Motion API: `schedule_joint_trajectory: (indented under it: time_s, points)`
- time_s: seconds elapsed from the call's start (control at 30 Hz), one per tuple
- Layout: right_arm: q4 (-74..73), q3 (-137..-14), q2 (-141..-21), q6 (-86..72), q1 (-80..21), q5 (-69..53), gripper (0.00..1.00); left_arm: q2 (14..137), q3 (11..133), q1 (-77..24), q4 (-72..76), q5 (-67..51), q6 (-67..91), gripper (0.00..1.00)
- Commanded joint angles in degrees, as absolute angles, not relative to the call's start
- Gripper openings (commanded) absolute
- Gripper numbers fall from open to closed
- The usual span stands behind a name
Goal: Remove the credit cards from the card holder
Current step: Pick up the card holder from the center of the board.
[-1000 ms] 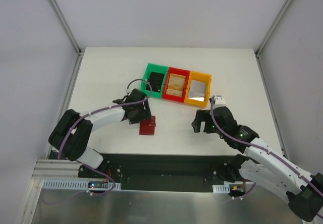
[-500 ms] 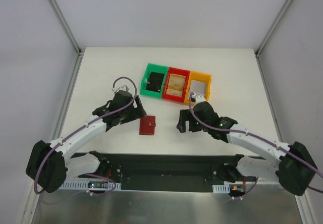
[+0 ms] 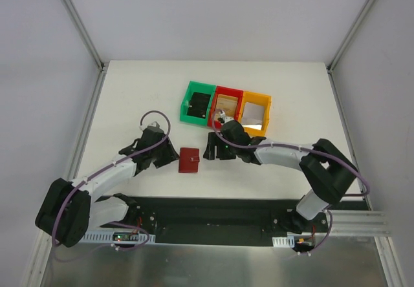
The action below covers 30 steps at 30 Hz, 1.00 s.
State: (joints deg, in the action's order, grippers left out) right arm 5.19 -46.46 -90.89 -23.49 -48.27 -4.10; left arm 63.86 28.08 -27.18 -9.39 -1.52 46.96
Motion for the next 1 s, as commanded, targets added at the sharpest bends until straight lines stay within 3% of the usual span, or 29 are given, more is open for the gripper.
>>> schedule_joint_trajectory:
  time_s: [0.0,0.3,0.5,0.63,0.8,0.97]
  points:
    - [9.32,-52.64,-95.7,-25.4,-49.83,-5.54,0.7,66.35,27.42,-26.02,-4.31,-4.48,47.46,0.47]
    - [9.49,-56.51,-102.21,-25.66,-50.27,-6.59,0.6,71.19,27.33,-25.75,-0.44,-6.76,47.81,0.45]
    - [10.72,-56.43,-104.15,-26.02,-50.62,-8.0,0.54,73.3,26.98,-26.28,2.46,-9.31,47.37,0.29]
    - [11.51,-55.64,-104.76,-26.19,-51.06,-8.52,0.45,74.27,27.16,-28.12,3.69,-9.67,47.64,0.22]
    - [13.62,-51.52,-102.49,-26.98,-51.15,-8.18,0.37,76.28,28.3,-32.34,5.36,-10.19,48.42,0.19]
    - [13.89,-44.58,-96.34,-27.51,-50.98,-5.54,0.36,78.57,29.7,-36.82,7.91,-10.28,50.45,0.18]
